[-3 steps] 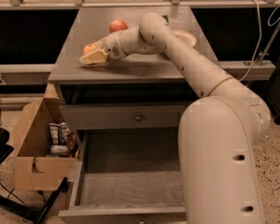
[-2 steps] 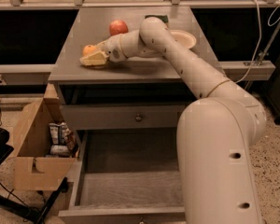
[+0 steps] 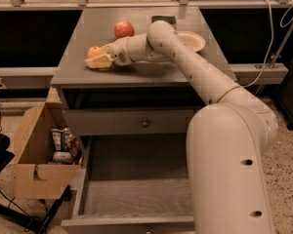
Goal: Place orange into middle drawer
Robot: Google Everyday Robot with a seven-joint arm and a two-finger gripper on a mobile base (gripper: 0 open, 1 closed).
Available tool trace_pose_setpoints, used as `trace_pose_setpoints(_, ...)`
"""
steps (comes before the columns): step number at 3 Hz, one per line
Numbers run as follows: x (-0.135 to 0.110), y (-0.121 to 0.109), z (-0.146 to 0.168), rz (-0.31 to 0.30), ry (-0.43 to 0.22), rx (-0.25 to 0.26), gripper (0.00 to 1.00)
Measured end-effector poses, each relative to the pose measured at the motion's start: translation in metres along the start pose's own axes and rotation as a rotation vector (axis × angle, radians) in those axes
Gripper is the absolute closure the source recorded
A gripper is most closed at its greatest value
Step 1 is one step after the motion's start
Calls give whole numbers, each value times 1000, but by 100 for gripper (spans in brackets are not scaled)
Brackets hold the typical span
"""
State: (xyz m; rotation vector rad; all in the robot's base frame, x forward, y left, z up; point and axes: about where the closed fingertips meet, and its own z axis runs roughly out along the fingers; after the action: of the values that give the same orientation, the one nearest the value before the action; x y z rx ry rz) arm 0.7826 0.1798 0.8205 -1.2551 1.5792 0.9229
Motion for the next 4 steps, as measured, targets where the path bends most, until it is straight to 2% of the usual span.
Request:
trace_pose_setpoints(3, -2, 1, -3, -2, 3, 5, 100)
trace_pose_setpoints(4, -22, 13, -43, -49, 45, 105, 100)
